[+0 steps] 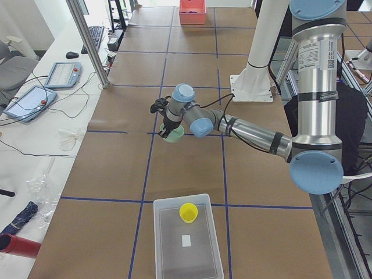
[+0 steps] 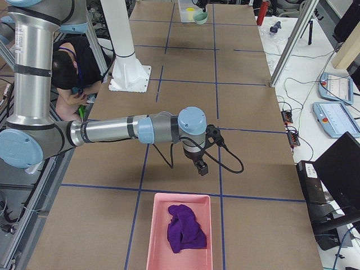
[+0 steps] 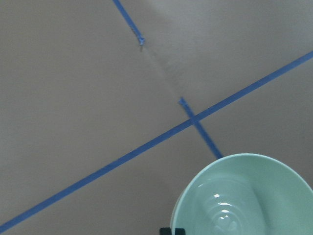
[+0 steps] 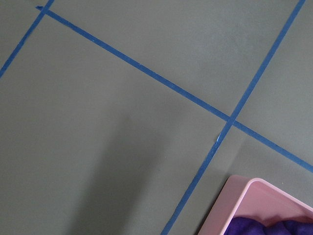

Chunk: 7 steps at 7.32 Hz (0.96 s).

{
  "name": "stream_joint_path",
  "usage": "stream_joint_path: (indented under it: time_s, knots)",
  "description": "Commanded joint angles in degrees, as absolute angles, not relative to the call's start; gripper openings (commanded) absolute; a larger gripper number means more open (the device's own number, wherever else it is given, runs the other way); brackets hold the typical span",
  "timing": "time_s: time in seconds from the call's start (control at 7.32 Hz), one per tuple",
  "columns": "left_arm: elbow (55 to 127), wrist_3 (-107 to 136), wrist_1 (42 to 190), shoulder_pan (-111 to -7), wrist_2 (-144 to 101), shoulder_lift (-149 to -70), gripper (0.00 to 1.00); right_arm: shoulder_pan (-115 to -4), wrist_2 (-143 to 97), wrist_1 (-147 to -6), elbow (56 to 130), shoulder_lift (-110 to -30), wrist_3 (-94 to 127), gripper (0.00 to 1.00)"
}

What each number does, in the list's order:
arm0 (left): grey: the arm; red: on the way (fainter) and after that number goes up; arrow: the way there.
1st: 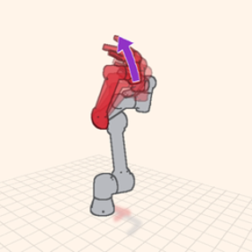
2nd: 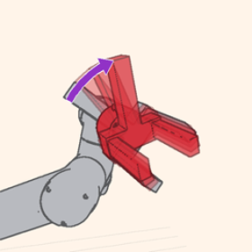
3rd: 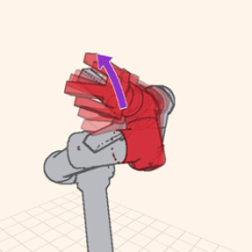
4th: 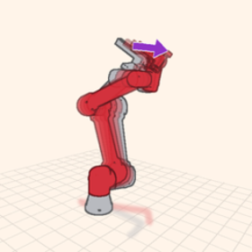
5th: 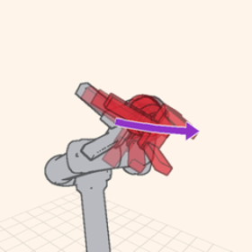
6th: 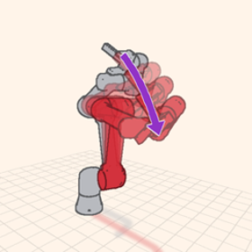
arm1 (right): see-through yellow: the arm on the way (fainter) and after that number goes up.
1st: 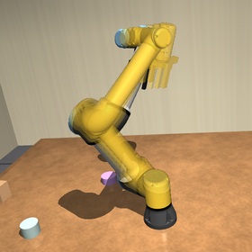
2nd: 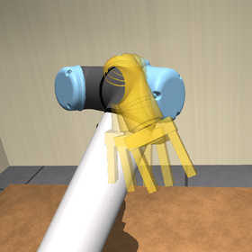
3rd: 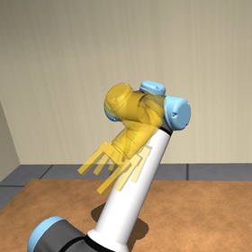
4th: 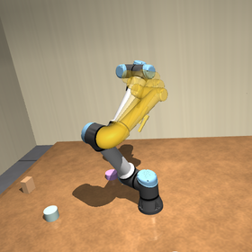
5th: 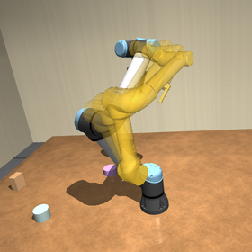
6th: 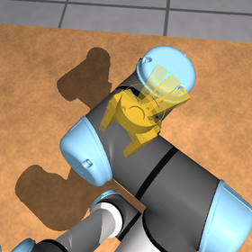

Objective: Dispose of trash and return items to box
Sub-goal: 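Lift the green bowl with the left gripper and carry it away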

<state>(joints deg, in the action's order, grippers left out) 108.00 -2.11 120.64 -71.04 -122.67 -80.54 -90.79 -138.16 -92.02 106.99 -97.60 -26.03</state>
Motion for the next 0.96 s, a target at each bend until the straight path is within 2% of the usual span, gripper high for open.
stream_joint_path:
  time_s: [0.0,0.41,0.82]
  knots:
    - [100.8,-24.6,120.5,-85.2,-127.9,-78.0,0.0,-90.8,-138.3,-91.9,107.1,-97.6,-26.0,1.0]
    - [95.2,-48.3,111.3,-100.2,-129.0,-78.2,0.0,-90.8,-138.3,-91.9,107.4,-97.6,-26.0,1.0]
    - [83.9,-51.4,118.9,-101.3,-129.3,-77.1,0.0,-90.8,-138.3,-89.4,107.2,-97.8,-25.6,1.0]
